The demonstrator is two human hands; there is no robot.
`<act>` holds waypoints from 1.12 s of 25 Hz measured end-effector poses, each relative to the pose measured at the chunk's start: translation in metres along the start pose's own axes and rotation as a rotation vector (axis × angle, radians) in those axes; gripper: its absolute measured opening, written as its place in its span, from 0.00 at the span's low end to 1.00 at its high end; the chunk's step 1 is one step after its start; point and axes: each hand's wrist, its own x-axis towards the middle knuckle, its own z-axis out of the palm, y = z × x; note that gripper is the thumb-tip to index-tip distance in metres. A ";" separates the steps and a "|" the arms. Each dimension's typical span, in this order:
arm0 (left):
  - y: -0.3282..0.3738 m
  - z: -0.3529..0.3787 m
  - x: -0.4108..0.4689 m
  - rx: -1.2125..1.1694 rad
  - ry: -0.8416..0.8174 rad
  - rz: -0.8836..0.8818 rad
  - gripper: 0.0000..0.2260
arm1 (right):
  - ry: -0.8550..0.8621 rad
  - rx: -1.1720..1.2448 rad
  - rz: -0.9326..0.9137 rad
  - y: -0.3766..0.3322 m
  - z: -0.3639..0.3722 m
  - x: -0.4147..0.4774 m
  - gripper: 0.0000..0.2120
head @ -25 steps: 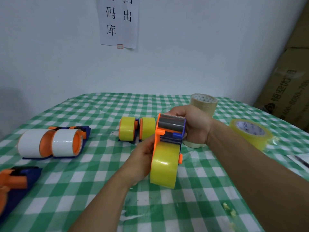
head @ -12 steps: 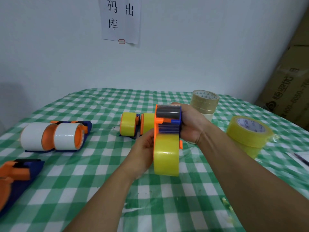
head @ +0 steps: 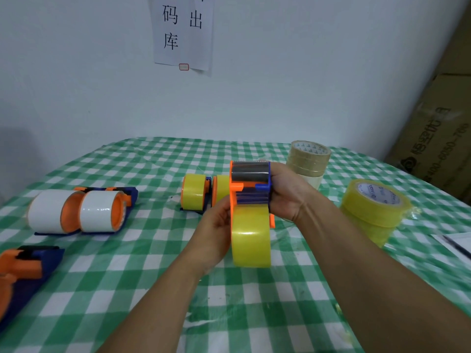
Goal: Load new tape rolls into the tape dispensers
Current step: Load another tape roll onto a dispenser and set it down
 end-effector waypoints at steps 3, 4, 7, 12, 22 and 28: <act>0.000 -0.001 0.000 0.023 -0.013 0.007 0.13 | -0.024 -0.004 -0.002 -0.001 0.000 -0.002 0.16; 0.000 -0.001 -0.001 0.035 -0.027 0.012 0.11 | -0.016 -0.007 -0.002 0.000 -0.001 -0.002 0.13; 0.004 -0.001 0.000 0.024 -0.038 0.000 0.12 | 0.024 -0.002 0.000 0.002 -0.002 -0.003 0.09; 0.006 -0.008 0.005 -0.059 -0.014 -0.065 0.30 | 0.023 0.127 -0.030 -0.015 -0.016 -0.006 0.09; 0.007 -0.009 0.005 -0.088 0.030 -0.145 0.35 | -0.057 -0.125 -0.120 -0.040 -0.024 -0.029 0.11; 0.007 -0.012 0.005 -0.057 0.038 -0.139 0.34 | 0.105 -0.084 -0.237 -0.038 -0.022 -0.024 0.10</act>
